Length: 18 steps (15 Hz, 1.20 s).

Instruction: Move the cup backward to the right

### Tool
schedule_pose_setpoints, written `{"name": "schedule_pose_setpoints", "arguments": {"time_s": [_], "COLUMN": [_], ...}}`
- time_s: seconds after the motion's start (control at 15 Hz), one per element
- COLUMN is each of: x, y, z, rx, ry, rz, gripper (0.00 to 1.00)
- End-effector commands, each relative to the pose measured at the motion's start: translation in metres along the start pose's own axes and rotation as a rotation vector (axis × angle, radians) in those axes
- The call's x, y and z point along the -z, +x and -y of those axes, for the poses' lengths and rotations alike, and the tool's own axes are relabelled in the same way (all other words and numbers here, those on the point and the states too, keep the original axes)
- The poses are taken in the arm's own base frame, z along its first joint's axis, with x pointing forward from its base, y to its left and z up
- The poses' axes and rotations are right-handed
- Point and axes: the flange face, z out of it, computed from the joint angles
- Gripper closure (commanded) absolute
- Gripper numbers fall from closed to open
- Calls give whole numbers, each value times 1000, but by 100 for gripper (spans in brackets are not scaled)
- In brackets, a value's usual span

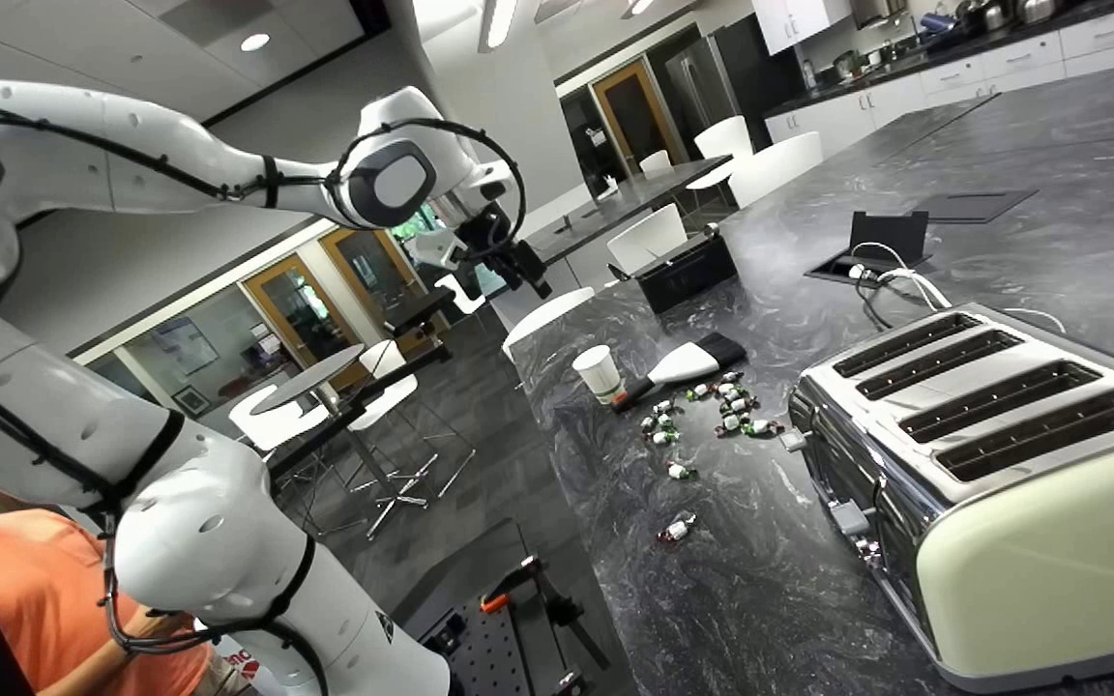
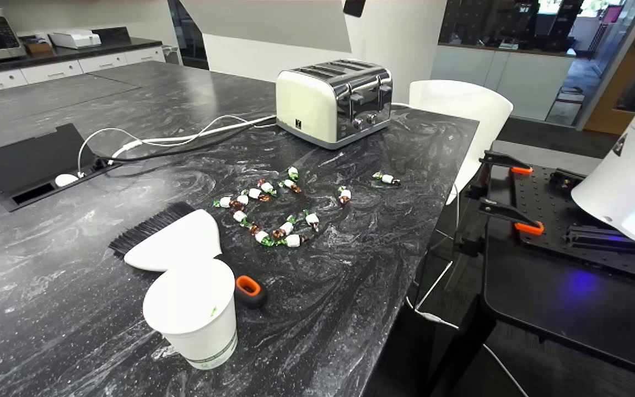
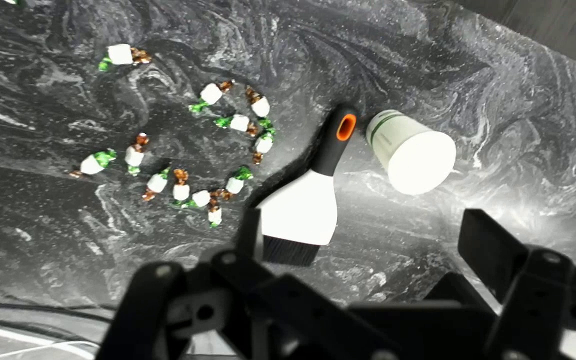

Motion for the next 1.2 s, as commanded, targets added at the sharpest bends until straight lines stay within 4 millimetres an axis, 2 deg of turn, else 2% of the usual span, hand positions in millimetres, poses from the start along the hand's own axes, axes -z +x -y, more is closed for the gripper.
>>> {"name": "schedule_pose_setpoints", "arguments": {"time_s": [0.0, 0.2, 0.47, 0.67, 0.93, 1.13], "x": [-58, -104, -155, -190, -222, -237], "y": [18, 32, 51, 62, 72, 74], "z": [57, 83, 89, 92, 100, 105], "rx": [22, 30, 23, 4, -21, -28], "ry": [-20, -83, -204, -224, -198, -188], "rz": [0, -16, -7, 11, 47, 68], "gripper": [0, 0, 0, 0, 0, 0]}}
